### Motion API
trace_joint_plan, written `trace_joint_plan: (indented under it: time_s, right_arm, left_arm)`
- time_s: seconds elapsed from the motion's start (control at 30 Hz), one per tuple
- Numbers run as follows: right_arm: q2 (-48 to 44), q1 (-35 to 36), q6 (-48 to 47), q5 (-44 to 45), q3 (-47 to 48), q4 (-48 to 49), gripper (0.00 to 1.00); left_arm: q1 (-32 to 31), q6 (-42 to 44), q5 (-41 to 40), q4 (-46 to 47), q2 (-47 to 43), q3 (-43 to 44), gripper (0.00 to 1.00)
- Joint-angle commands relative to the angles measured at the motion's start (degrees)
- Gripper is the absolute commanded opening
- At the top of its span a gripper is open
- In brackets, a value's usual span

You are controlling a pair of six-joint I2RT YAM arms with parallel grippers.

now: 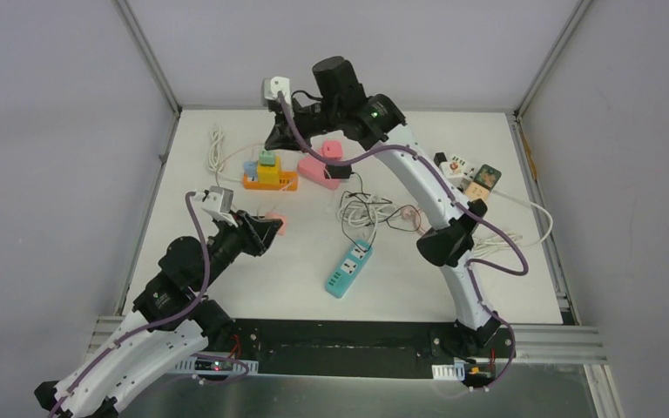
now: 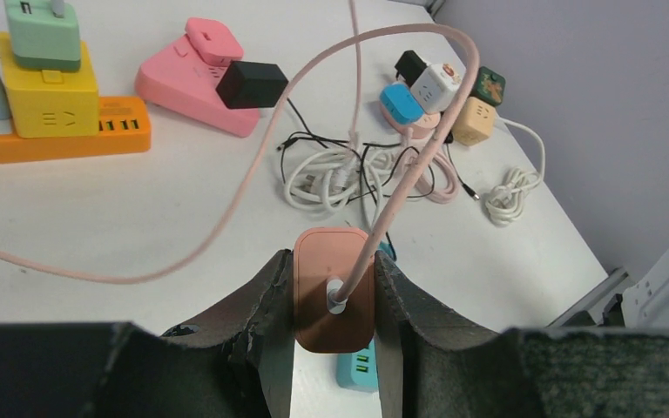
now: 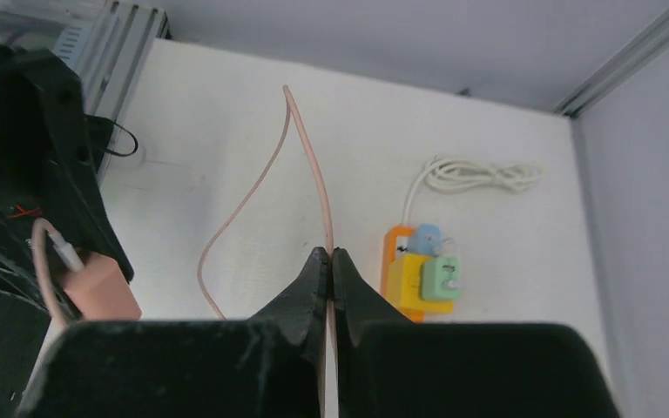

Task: Pull the plug off the socket
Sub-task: Place the plug at the center of the board.

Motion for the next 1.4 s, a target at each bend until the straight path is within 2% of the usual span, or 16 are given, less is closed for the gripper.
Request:
trace_joint_plan:
  time_s: [0.0, 0.13, 0.23, 0.3, 0.4, 0.53, 0.63, 0.67, 0.77, 0.87, 0.93, 1.03, 1.13, 1.2, 1.37]
  right_arm:
    - [-5.2, -0.1, 0.8, -4.5, 6.2, 4.7, 0.0]
    - [-5.8, -0.1, 9.0, -6.8, 7.6, 9.7, 0.0]
    - [-6.5, 0.0, 11.8, -6.6, 7.4, 11.4, 0.0]
    - [-7.3, 0.1, 13.1, -5.9, 3.9, 11.3, 0.0]
    - [-8.1, 0.4, 14.9, -4.5, -6.8, 11.2, 0.0]
    - [-7.4, 1.2, 18.2, -2.0, -13.4, 12.2, 0.0]
    - [-3.9, 1.3, 23.8, -3.0, -11.2, 15.1, 0.0]
    - [-2.3, 1.7, 24.9, -3.0, -9.7, 16.2, 0.0]
    - [3.9, 3.4, 27.2, -2.6, -4.8, 18.2, 0.0]
    - [9.7, 5.0, 29.4, -2.5, -0.4, 23.8, 0.0]
    - [13.7, 5.7, 38.7, 0.9, 2.4, 29.4, 0.0]
    - [19.9, 7.1, 44.7, 6.6, 7.3, 35.3, 0.0]
    - [25.3, 8.9, 47.9, 12.6, 12.2, 38.2, 0.0]
    - [28.4, 9.3, 49.4, 16.3, 14.1, 40.5, 0.0]
    - [34.3, 9.2, 51.3, 19.4, 16.2, 43.9, 0.0]
  left_arm:
    - [0.6, -4.0, 1.8, 9.0, -0.1, -1.9, 0.04]
    - [0.6, -5.9, 3.7, 15.2, 0.5, -3.7, 0.05]
    - [0.6, -6.2, 4.6, 18.4, 1.5, -3.4, 0.05]
    - [0.6, -5.8, 4.0, 18.0, 2.1, -2.7, 0.05]
    - [0.6, -4.3, 1.4, 16.1, 2.0, -1.9, 0.05]
    - [0.6, -1.2, -8.4, 4.6, 0.3, 0.8, 0.04]
    - [0.6, -0.1, -21.7, -5.6, -1.4, 3.9, 0.0]
    - [0.6, -0.6, -28.9, -8.9, -1.7, 5.1, 0.0]
    - [0.6, -0.2, -39.9, -15.1, -1.1, 8.2, 0.0]
    - [0.6, 0.8, -45.2, -17.5, 1.3, 10.0, 0.0]
    - [0.6, 1.4, -48.0, -18.6, 4.0, 11.0, 0.0]
    - [0.6, 2.7, -51.9, -19.5, 8.8, 12.0, 0.0]
    - [2.8, 3.8, -52.5, -20.5, 15.0, 13.3, 0.0]
    - [7.5, 3.6, -49.3, -20.5, 17.9, 13.5, 0.0]
    - [25.8, -2.2, -28.3, -15.4, 24.5, 11.2, 0.0]
